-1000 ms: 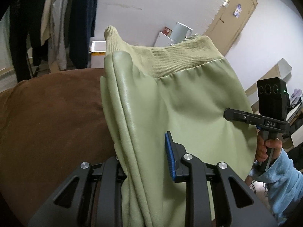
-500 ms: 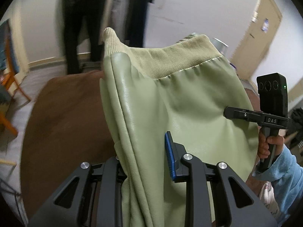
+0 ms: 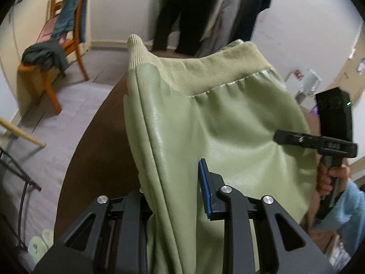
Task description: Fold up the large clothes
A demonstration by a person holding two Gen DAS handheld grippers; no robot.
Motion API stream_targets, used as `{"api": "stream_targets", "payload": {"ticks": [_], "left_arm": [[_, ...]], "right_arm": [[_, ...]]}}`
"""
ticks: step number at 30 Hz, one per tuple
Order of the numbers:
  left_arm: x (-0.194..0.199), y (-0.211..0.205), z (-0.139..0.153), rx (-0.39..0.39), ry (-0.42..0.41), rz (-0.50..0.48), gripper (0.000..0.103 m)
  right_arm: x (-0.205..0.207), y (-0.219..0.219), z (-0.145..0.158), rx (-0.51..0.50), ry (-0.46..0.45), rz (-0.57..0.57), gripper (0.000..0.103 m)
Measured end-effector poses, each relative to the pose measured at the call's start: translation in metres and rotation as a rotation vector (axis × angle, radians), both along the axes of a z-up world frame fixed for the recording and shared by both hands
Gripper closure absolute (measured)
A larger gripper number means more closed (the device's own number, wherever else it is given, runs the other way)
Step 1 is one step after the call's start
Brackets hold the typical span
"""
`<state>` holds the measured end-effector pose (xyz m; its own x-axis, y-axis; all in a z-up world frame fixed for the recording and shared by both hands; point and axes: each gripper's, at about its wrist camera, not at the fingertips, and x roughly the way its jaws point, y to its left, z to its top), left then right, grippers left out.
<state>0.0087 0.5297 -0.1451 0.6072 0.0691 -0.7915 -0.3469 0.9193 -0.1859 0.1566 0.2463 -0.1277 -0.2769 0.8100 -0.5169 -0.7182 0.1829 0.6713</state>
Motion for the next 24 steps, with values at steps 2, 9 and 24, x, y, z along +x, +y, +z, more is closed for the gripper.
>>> {"api": "stream_targets", "payload": {"ticks": [2,9,24], "left_arm": [[-0.001,0.010,-0.026,0.021,0.042,0.005,0.076],[-0.013,0.031,-0.073,-0.003,0.034,0.003,0.064],[-0.036,0.035,-0.055,0.024,0.047,0.075,0.007]], "right_arm": [[-0.010,0.020,-0.018,-0.056,-0.039,0.024,0.081],[-0.016,0.042,-0.043,-0.122,-0.028,0.018,0.077],[-0.029,0.030,-0.010,-0.220,-0.263,-0.134,0.006]]}}
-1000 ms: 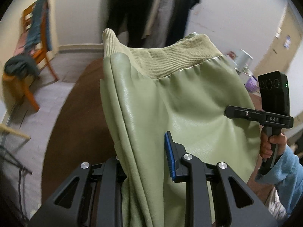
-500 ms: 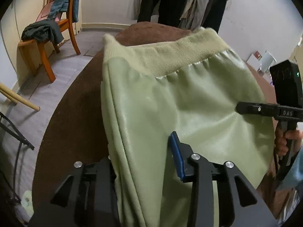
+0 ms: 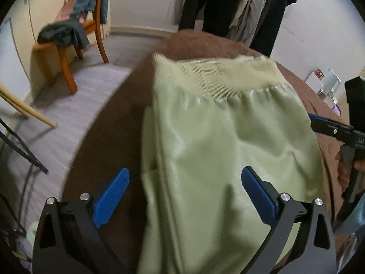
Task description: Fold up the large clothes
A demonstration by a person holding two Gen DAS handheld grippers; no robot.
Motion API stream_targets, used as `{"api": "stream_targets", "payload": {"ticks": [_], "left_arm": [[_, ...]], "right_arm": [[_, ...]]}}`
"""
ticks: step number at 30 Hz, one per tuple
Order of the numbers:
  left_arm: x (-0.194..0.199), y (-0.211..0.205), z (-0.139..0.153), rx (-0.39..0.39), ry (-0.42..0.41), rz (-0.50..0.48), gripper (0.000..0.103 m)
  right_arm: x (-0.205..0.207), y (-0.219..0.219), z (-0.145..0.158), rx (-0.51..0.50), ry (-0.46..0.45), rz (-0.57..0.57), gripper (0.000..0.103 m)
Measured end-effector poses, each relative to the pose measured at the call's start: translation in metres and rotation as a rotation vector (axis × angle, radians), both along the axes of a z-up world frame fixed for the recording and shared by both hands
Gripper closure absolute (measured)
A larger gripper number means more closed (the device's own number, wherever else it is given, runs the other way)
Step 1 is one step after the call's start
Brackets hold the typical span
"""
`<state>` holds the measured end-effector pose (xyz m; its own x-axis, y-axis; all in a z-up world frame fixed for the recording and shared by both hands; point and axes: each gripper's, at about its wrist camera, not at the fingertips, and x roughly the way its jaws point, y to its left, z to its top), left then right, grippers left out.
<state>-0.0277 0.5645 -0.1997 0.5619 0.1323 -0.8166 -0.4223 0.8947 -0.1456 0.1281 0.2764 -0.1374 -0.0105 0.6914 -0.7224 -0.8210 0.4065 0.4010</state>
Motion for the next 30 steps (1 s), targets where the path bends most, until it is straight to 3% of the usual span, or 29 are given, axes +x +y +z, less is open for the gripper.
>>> {"api": "stream_targets", "payload": {"ticks": [4,9,10,16,19,25,30], "left_arm": [[-0.009,-0.010,0.027,0.009,-0.023,-0.003,0.007],[-0.017,-0.063,0.046,0.127,-0.066,-0.093,0.007],[-0.016,-0.069,0.045,0.121,-0.065,-0.103,0.007],[-0.016,-0.100,0.007,0.096,-0.009,-0.130,0.007],[-0.019,-0.100,-0.008,0.093,-0.020,-0.091,0.007],[-0.021,-0.108,-0.020,0.194,-0.054,-0.076,0.006],[-0.023,-0.098,-0.028,0.162,-0.082,-0.081,0.006]], "right_arm": [[-0.017,-0.006,0.025,0.032,-0.052,0.050,0.006],[-0.052,-0.036,0.041,0.098,-0.067,0.171,0.006],[-0.055,-0.041,0.039,0.100,-0.065,0.179,0.011],[-0.070,-0.064,0.020,0.087,-0.046,0.179,0.035],[-0.083,-0.069,0.012,0.092,-0.099,0.178,0.035],[-0.091,-0.053,-0.015,-0.002,-0.157,0.181,0.034],[-0.088,-0.035,-0.038,-0.076,-0.151,0.191,0.034]]}}
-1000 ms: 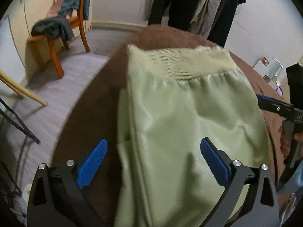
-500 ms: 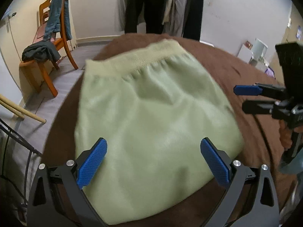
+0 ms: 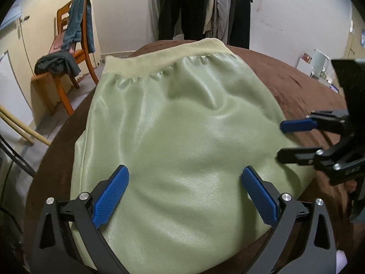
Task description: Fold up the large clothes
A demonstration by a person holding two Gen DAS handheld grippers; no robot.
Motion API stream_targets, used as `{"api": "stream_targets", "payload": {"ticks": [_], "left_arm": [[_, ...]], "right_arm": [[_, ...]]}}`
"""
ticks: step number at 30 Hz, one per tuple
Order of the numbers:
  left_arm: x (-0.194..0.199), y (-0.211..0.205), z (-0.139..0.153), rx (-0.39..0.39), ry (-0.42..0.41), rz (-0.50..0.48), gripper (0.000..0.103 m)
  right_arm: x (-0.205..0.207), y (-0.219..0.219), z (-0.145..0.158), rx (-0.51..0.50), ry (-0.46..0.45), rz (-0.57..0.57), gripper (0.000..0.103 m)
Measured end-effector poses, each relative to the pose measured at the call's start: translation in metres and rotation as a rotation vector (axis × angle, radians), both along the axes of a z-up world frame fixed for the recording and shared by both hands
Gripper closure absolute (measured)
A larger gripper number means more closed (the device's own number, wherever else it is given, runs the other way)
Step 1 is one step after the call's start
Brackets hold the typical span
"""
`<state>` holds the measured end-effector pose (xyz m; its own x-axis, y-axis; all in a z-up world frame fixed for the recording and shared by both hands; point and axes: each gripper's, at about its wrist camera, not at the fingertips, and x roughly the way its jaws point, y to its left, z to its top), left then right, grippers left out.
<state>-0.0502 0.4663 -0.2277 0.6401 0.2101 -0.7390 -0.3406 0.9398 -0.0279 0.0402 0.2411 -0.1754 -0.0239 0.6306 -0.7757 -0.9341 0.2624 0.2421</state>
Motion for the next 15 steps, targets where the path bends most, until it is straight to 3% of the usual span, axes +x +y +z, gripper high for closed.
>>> {"api": "stream_targets", "payload": {"ticks": [15], "left_arm": [[0.0021,0.0031,-0.0061,-0.031,-0.023,0.027,0.006]], "right_arm": [[0.0031,0.0006,-0.0026,0.003,0.040,-0.032,0.034]]}}
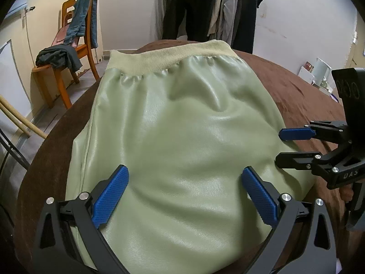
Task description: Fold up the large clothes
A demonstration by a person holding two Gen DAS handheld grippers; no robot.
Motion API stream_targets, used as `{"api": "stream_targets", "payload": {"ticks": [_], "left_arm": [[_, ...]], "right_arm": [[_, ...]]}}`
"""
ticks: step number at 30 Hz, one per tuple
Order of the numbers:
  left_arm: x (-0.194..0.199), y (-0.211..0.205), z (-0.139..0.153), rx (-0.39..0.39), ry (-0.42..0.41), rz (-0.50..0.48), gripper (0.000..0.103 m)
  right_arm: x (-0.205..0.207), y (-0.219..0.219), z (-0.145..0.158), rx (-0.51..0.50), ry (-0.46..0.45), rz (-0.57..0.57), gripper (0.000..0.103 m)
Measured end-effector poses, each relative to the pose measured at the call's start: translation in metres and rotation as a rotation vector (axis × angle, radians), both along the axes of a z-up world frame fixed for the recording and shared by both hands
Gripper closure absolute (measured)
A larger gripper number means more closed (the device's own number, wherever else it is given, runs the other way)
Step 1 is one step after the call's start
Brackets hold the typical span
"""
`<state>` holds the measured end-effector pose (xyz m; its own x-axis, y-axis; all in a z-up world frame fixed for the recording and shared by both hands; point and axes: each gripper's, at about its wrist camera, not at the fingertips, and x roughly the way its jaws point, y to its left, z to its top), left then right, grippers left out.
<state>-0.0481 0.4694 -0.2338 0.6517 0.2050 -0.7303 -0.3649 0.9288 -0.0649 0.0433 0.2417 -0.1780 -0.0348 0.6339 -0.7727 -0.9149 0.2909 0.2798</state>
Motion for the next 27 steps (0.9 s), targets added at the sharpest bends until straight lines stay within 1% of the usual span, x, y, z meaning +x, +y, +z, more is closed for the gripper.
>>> {"api": "stream_targets", "payload": {"ticks": [3,6,10,12,13,15,17,19,22,25,27], "left_arm": [[0.000,-0.001,0.002,0.001,-0.001,-0.002,0.006],[-0.001,0.001,0.007,-0.018,-0.001,-0.001,0.006],[0.002,0.000,0.014,-0.015,0.031,0.003,0.006],[0.004,-0.001,0.019,-0.015,0.048,0.016,0.006],[0.004,-0.001,0.023,-0.023,0.055,0.028,0.006],[0.003,-0.002,0.031,-0.042,0.056,0.044,0.006],[0.000,-0.004,0.039,-0.044,0.047,0.053,0.006],[-0.003,-0.007,0.049,-0.044,0.041,0.058,0.006],[-0.006,-0.016,0.065,-0.024,0.044,0.068,0.006],[-0.012,-0.029,0.084,0.016,0.032,0.081,0.006],[-0.017,-0.039,0.098,0.025,0.029,0.086,0.006]], "right_arm": [[-0.001,-0.002,0.003,0.006,0.003,-0.007,0.034],[-0.002,-0.003,0.007,0.008,-0.007,-0.008,0.034],[-0.005,-0.003,0.017,0.015,0.001,-0.009,0.027],[-0.006,-0.006,0.028,0.032,-0.014,-0.027,0.024],[-0.005,-0.007,0.031,0.038,-0.017,-0.033,0.019],[-0.004,-0.012,0.043,0.056,-0.022,-0.052,0.014],[-0.003,-0.018,0.056,0.074,-0.024,-0.063,0.012],[-0.003,-0.023,0.067,0.085,-0.027,-0.072,0.008],[-0.007,-0.036,0.087,0.106,-0.045,-0.081,0.008],[-0.010,-0.049,0.104,0.121,-0.048,-0.085,0.008],[-0.015,-0.060,0.116,0.127,-0.048,-0.090,0.007]]}}
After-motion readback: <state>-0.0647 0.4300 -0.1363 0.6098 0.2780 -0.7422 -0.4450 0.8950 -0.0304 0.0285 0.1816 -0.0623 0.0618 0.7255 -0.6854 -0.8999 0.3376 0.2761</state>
